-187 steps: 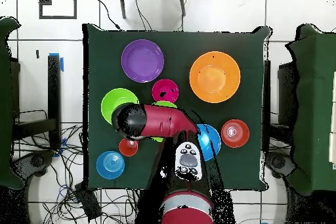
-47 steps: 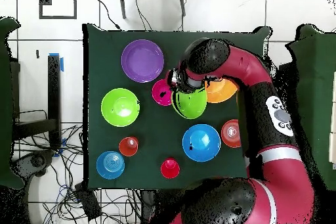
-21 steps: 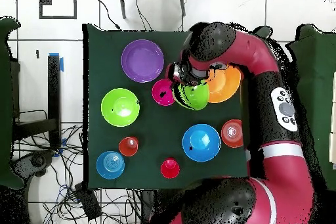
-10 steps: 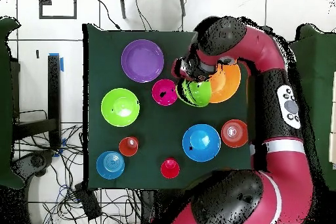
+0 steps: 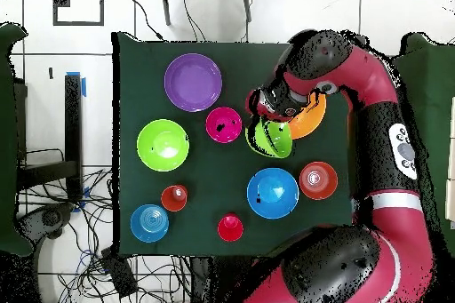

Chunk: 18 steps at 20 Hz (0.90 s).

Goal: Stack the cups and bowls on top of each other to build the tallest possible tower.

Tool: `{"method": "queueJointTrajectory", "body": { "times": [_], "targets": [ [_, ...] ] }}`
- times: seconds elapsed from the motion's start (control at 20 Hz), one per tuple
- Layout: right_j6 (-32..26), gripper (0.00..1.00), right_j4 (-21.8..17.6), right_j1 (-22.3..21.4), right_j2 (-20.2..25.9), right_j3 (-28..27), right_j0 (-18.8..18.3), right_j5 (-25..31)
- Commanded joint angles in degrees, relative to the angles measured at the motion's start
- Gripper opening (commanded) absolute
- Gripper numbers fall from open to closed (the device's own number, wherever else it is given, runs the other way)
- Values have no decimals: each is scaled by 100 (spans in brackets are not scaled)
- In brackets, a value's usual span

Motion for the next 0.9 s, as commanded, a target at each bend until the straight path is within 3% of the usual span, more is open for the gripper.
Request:
{"method": "queueJointTrajectory", "body": {
  "times": [0.05,0.35,0.65,0.9],
  "targets": [
    [-1430,0,-34,76,454,-87,-120,740],
    [-1062,0,244,61,578,282,-294,958],
    [-853,0,563,-191,650,1013,-546,863],
    [-603,0,771,-126,740,997,-573,1014]
  ]
}}
